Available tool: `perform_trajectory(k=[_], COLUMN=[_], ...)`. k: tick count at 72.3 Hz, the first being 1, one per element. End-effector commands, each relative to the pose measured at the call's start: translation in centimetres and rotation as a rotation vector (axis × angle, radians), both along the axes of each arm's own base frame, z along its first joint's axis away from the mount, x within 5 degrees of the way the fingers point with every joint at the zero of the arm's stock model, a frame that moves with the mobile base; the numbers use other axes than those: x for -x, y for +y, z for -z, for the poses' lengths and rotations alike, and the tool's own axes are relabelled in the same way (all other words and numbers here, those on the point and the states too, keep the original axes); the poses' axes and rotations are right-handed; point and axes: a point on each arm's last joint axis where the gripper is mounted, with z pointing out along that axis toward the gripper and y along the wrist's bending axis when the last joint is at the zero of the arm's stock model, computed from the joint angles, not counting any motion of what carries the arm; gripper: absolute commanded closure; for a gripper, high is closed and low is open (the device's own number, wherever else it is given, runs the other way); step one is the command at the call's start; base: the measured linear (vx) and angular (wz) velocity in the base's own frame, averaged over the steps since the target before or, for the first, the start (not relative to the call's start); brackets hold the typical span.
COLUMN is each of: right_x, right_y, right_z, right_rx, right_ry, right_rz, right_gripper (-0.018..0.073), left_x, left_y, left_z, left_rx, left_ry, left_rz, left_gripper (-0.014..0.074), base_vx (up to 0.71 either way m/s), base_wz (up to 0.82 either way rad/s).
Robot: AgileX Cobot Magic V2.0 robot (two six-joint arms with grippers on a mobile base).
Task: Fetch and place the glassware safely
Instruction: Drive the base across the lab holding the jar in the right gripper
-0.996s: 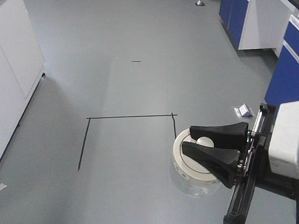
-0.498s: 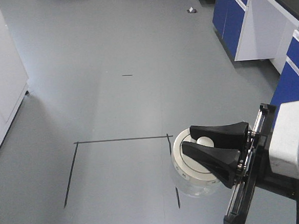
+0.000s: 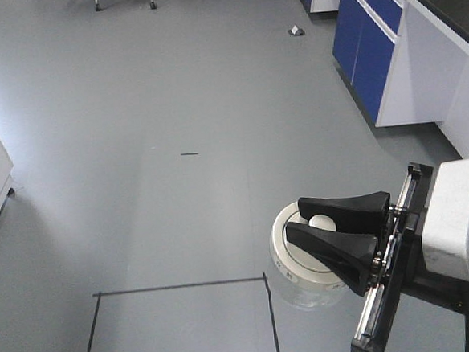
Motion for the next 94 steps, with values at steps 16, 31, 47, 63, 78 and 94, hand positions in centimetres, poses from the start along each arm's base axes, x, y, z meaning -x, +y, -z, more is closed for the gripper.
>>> perform_trajectory(k=[16, 31, 47, 63, 78, 94], right_x=[0.15, 0.15, 0.15, 0.15, 0.16, 0.16], right_y=[0.01, 0.01, 0.01, 0.01, 0.01, 0.01], right_z=[-1.74, -1.74, -1.74, -1.74, -1.74, -1.74], right_rx=[-0.083, -0.082, -0.082, -0.082, -0.083, -0.083], right_ry=[-0.037, -0.036, -0.036, -0.036, -0.037, -0.037], right_rz=[-0.014, -0.014, -0.014, -0.014, -0.015, -0.015], right_gripper=[0.0563, 0.0563, 0.0563, 0.0563, 0.0563, 0.0563], left_x=[-0.17, -0.17, -0.17, -0.17, -0.17, -0.17], left_y=[-0.16, -0.16, -0.16, -0.16, -0.16, -0.16], left_z=[-1.38, -1.38, -1.38, -1.38, -1.38, -1.37], left_rx=[0.021, 0.021, 0.021, 0.021, 0.021, 0.021], left_ry=[-0.080, -0.080, -0.080, -0.080, -0.080, -0.080], left_rz=[0.016, 0.016, 0.016, 0.016, 0.016, 0.016], left_gripper=[0.0603, 0.0603, 0.0603, 0.0603, 0.0603, 0.0603], base_vx=[0.62, 0.61, 0.63, 0.68, 0.68, 0.69], base_wz=[0.13, 0.19, 0.06, -0.10, -0.13, -0.03])
